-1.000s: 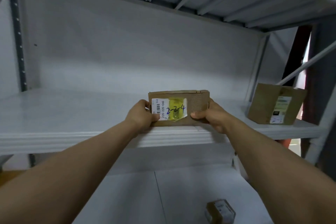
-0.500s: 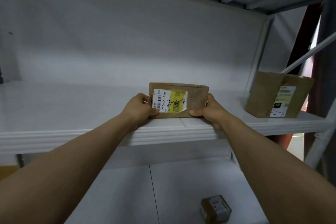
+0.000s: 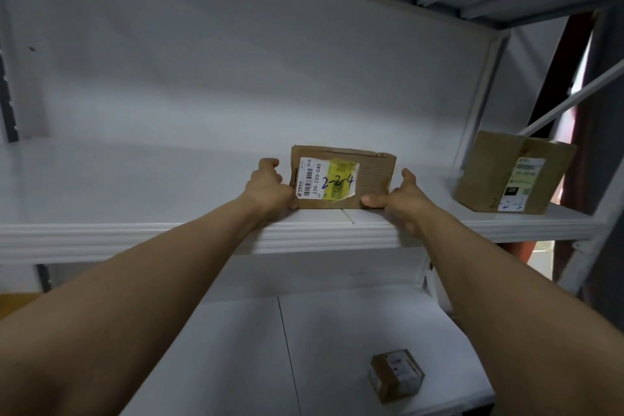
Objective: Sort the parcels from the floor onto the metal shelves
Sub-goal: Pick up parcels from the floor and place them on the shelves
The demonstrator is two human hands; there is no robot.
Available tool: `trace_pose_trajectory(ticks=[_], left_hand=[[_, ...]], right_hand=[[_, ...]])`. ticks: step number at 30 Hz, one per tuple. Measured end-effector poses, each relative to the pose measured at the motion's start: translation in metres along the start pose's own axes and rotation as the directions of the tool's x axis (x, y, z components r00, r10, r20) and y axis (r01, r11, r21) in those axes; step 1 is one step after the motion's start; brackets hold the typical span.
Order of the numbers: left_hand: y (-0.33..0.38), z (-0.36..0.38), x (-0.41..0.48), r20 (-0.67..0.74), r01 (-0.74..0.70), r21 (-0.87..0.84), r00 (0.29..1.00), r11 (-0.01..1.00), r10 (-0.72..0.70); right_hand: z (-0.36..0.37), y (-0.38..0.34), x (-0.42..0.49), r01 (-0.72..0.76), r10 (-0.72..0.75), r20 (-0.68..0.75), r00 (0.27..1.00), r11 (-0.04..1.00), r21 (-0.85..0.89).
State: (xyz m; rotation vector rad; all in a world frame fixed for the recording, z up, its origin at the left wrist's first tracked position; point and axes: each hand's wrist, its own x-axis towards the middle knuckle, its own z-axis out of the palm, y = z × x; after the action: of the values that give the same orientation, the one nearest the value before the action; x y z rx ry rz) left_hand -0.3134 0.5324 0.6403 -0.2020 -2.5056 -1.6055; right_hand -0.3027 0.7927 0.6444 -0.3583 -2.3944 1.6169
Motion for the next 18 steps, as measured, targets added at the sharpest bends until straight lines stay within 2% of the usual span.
trace_pose_trajectory(ticks=[6, 9, 14, 16, 18], left_hand=[[-0.006, -0.012, -0.022, -0.106, -0.031, -0.081, 0.994, 0.996, 0.023], [-0.014, -0.024, -0.049, -0.092, -0.112, -0.085, 0.99, 0.99, 0.104], [-0.044, -0.056, -0.114, 0.059, -0.279, 0.058, 0.959, 0.959, 0.276], [-0.066, -0.07, -0.139, 0.142, -0.266, 0.094, 0.957, 0.959, 0.252], [-0.094, -0.084, -0.161, 0.193, -0.174, 0.067, 0.968, 0.982, 0.159]], right_hand=[[0.02, -0.005, -0.04, -0.075, 0.044, -0.23, 0.972, 0.989, -0.128], [0.041, -0.004, -0.066, -0.037, -0.004, -0.318, 0.948, 0.992, -0.124], [0.104, -0.006, -0.125, 0.071, -0.069, -0.381, 0.922, 0.997, -0.009], [0.137, -0.006, -0.152, 0.104, -0.074, -0.406, 0.911, 0.993, 0.053], [0.174, 0.0, -0.182, 0.107, -0.07, -0.364, 0.929, 0.991, 0.083]])
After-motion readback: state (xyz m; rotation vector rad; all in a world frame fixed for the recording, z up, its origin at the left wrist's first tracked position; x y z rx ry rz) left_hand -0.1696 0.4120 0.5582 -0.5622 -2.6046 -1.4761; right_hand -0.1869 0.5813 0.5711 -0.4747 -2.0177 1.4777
